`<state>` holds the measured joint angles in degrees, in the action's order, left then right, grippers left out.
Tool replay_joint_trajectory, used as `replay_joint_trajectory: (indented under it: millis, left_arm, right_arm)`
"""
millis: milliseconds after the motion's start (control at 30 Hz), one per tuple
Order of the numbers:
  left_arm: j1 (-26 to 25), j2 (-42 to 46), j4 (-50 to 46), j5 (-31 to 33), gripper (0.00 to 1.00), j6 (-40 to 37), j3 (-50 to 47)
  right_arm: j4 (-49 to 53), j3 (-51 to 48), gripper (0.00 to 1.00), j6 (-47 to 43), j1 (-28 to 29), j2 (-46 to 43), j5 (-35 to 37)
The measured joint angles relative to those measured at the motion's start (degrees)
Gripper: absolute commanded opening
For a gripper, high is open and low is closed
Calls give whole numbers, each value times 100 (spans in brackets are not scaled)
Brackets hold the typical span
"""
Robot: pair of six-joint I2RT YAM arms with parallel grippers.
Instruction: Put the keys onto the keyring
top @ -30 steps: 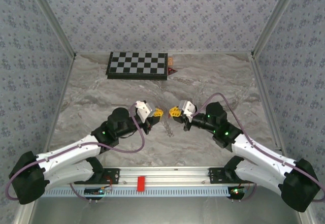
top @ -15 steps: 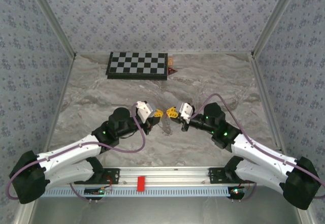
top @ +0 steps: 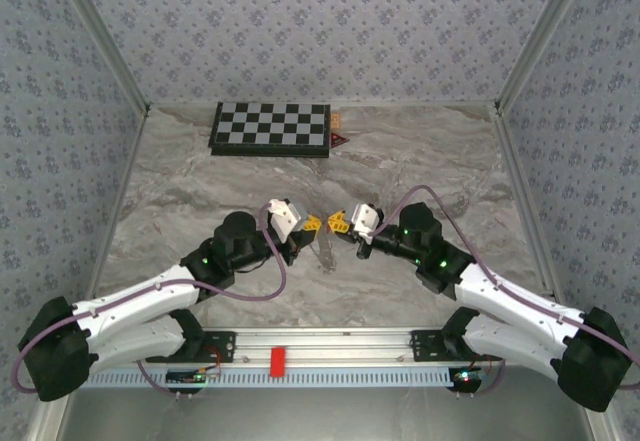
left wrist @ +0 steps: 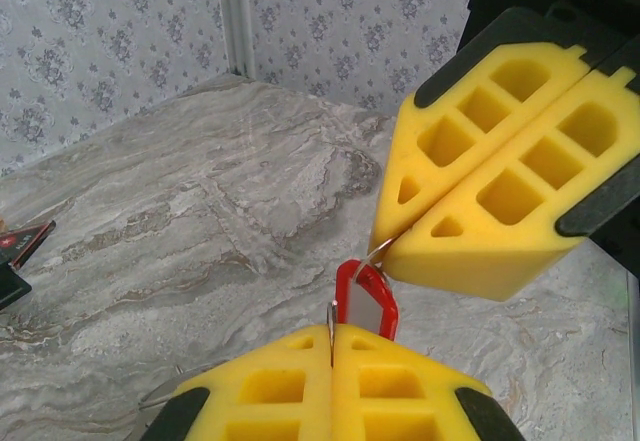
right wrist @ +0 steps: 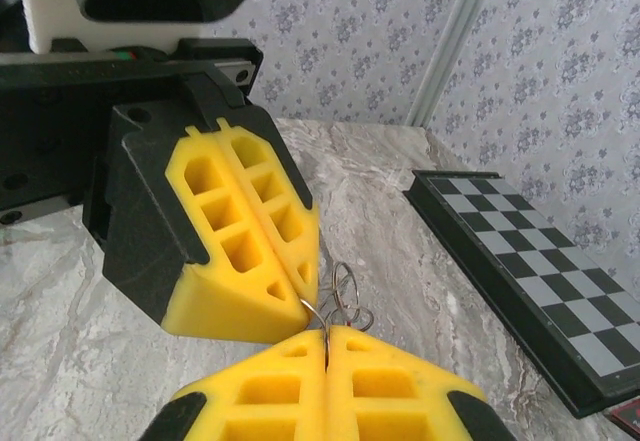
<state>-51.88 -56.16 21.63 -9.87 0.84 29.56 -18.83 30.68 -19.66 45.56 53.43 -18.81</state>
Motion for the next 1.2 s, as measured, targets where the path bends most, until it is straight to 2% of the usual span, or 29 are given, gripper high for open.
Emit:
replay_joint_trajectory:
  millis: [933, 1200]
  left_arm:
    - [0, -20, -2, 0, 0, 0, 0]
    - [0, -20, -2, -2, 0, 0, 0]
  right_arm:
    - [160, 2, 0, -203, 151, 101, 66]
    - [188, 2, 0, -229, 162, 81, 310]
